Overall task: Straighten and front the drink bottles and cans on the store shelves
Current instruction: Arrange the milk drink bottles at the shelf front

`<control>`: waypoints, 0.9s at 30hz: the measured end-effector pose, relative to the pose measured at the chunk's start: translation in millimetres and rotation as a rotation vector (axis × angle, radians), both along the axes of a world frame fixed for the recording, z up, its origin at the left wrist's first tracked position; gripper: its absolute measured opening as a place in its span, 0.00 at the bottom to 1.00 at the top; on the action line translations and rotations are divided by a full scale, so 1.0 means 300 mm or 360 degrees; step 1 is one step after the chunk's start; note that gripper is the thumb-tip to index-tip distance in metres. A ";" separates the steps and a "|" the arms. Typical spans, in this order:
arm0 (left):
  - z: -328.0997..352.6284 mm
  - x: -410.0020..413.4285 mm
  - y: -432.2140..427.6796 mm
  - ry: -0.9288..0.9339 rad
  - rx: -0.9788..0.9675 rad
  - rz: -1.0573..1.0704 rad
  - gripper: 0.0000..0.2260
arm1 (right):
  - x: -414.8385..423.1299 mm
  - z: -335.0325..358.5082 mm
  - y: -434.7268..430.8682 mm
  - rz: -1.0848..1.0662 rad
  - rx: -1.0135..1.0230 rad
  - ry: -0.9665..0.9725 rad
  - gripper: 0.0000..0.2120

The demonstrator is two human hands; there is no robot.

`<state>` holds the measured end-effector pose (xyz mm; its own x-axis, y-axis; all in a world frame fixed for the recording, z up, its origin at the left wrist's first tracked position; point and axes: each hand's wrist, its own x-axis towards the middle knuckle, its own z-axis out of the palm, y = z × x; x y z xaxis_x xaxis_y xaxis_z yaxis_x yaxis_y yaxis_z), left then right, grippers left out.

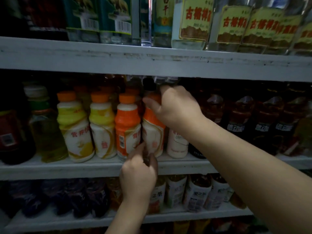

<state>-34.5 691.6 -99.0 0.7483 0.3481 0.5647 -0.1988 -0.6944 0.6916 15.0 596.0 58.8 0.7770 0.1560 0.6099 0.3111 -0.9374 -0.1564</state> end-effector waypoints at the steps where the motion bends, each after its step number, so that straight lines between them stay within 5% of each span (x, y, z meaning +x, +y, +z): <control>1: 0.004 -0.003 0.003 0.0051 0.0002 0.0002 0.17 | 0.020 0.009 0.014 -0.0012 0.0020 0.0095 0.25; 5: 0.009 -0.014 0.012 0.0113 0.0132 -0.0046 0.17 | 0.065 0.040 0.025 0.0124 0.0031 0.0287 0.21; 10: -0.014 -0.030 0.059 -0.0156 0.0192 0.0015 0.08 | 0.077 0.066 -0.026 0.0371 0.0126 0.0572 0.14; 14: -0.025 -0.015 0.094 -0.0260 -0.0007 0.0332 0.21 | 0.074 0.077 -0.035 0.0425 0.0154 0.0679 0.13; 18: -0.015 0.016 0.109 -0.0162 -0.0105 0.0295 0.35 | 0.058 0.062 -0.024 0.0376 0.0234 0.0546 0.16; 21: -0.016 0.036 0.113 -0.0228 0.0004 0.0276 0.35 | 0.049 0.051 -0.017 0.0262 0.0127 0.0337 0.16; 27: -0.021 0.044 0.127 -0.0150 -0.0001 0.0189 0.31 | 0.053 0.053 -0.020 0.0342 0.0087 0.0396 0.14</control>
<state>-21.3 729.8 -105.2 0.6457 0.4315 0.6300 -0.1793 -0.7164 0.6743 31.0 590.0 74.6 0.8560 0.3046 0.4177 0.4466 -0.8427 -0.3007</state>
